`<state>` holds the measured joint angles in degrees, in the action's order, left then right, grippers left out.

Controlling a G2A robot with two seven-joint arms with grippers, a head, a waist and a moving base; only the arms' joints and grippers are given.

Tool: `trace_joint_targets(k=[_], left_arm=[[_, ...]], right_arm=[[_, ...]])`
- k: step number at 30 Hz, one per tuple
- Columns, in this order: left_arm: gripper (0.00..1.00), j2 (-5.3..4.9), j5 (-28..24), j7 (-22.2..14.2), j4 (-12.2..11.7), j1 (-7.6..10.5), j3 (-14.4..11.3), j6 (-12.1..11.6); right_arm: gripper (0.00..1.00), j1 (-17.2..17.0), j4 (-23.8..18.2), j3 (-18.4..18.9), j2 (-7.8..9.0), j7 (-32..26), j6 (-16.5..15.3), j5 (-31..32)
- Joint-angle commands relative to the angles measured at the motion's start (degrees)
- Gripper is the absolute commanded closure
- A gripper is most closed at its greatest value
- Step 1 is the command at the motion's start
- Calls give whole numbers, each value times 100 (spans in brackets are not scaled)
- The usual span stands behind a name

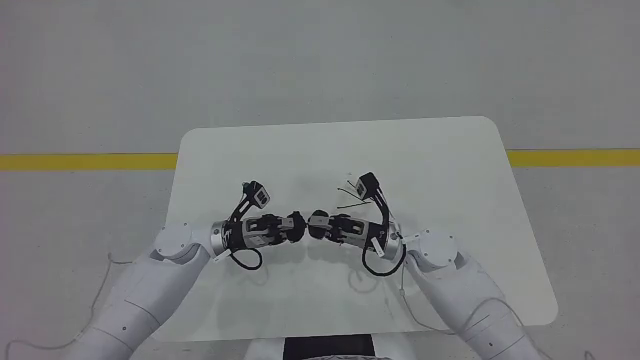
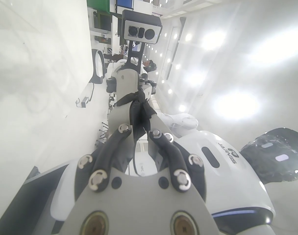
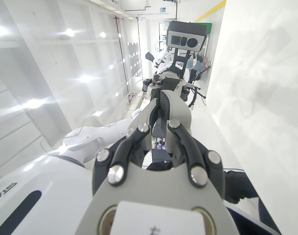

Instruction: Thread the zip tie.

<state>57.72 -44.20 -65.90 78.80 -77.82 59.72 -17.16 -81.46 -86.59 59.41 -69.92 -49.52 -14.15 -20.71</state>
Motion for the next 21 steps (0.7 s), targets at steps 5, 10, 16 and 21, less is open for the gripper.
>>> trace_joint_targets(k=[5,10,16,21], left_arm=[[100,1,-98,-7,-13,-6,32,-94],[100,-8,-159,-10,-15,-32,86,-155],[100,-24,-187,-32,8,-75,147,-195],[100,-35,-237,-45,52,-129,224,-232]], right_arm=[[0,16,44,-11,9,-4,-10,-38],[0,-17,61,83,30,80,-73,-135],[0,-114,81,314,78,206,-118,-240],[0,-363,167,595,82,725,-411,-802]])
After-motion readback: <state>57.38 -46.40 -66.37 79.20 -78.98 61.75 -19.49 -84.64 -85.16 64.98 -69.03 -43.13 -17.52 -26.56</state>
